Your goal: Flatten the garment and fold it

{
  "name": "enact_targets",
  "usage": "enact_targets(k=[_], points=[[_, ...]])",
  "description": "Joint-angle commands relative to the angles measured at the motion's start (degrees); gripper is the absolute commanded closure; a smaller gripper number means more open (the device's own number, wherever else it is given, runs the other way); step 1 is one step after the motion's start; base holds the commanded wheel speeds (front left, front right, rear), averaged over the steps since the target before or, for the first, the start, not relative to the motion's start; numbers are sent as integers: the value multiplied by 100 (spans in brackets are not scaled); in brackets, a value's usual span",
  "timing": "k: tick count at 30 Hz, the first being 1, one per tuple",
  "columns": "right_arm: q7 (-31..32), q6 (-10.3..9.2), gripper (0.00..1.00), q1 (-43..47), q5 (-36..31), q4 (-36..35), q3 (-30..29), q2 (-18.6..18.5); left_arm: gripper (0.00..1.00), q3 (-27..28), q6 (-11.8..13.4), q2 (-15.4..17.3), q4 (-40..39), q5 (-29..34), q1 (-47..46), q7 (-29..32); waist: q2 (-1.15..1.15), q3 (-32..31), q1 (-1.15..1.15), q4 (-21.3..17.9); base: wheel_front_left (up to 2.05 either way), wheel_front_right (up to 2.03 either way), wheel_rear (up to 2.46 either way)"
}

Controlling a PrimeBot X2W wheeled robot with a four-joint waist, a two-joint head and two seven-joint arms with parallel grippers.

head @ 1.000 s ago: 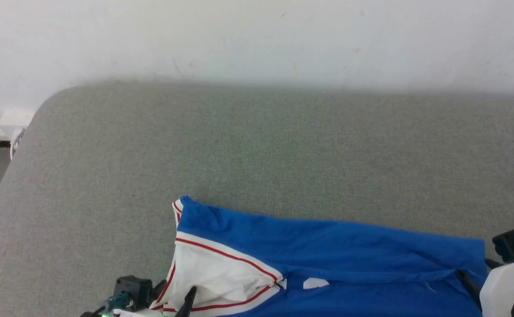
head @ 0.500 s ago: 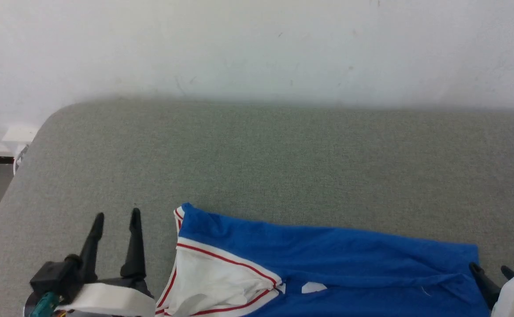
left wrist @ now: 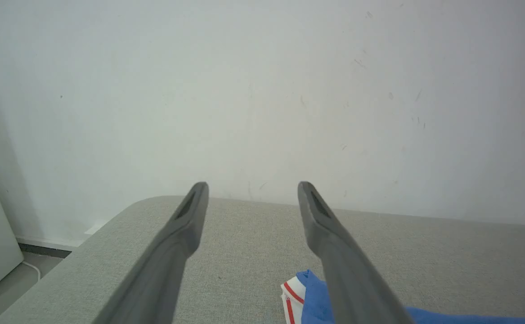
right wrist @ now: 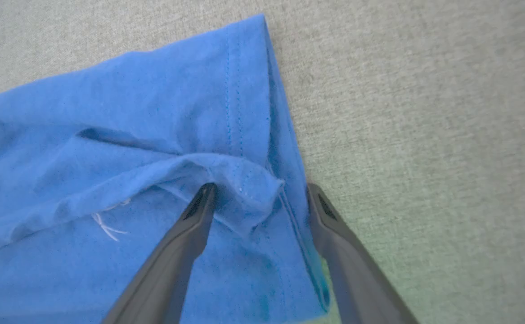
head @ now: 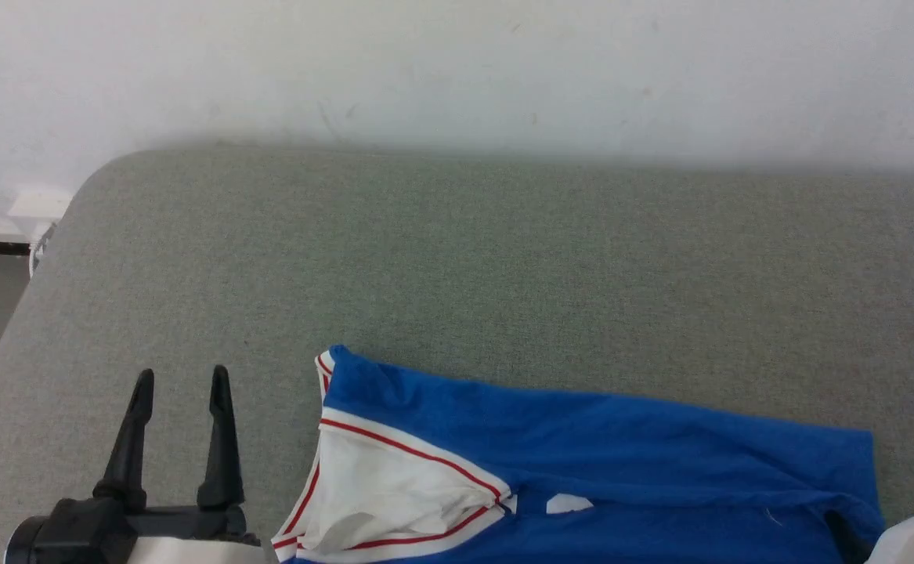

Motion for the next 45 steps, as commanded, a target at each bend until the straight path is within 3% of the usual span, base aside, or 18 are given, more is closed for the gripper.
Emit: enact_targets(k=[1,10,11,12,22,30,35,39,45], points=[[-22,-3,0,-96,127,117,52,41,0,21,-86,-60,27,110,17,-26,0,72,0,42,0,0,0],[-81,-3,1,-139,277,684,354,86,0,-72,-236,-145,104,402,-112,-27,0,273,0,127,0,0,0],[-83,-3,65,-135,289,732,424,88,0,-81,-244,-148,108,411,-120,-27,0,283,0,132,0,0,0],[-103,-3,100,-135,311,762,495,88,0,-90,-249,-151,113,419,-129,-27,0,289,0,136,0,0,0],[-655,-3,100,-160,210,582,483,-243,0,-122,-274,-163,191,413,-90,-27,0,92,0,79,0,0,0],[-1027,-3,100,-358,-206,578,-414,-851,0,-227,-292,-164,242,376,-49,-27,0,15,0,-1,0,0,0],[-1058,-3,100,-361,-606,688,-556,-1258,0,-285,-297,-165,261,357,-48,-27,0,24,0,-20,0,0,0],[-955,-3,100,-374,-383,446,-303,-1182,0,-321,-299,-165,278,357,-32,-27,0,-18,0,-16,0,0,0],[-330,-3,100,-124,34,-667,436,-956,0,-360,-300,-165,328,347,67,-27,0,-156,0,9,0,0,0]])
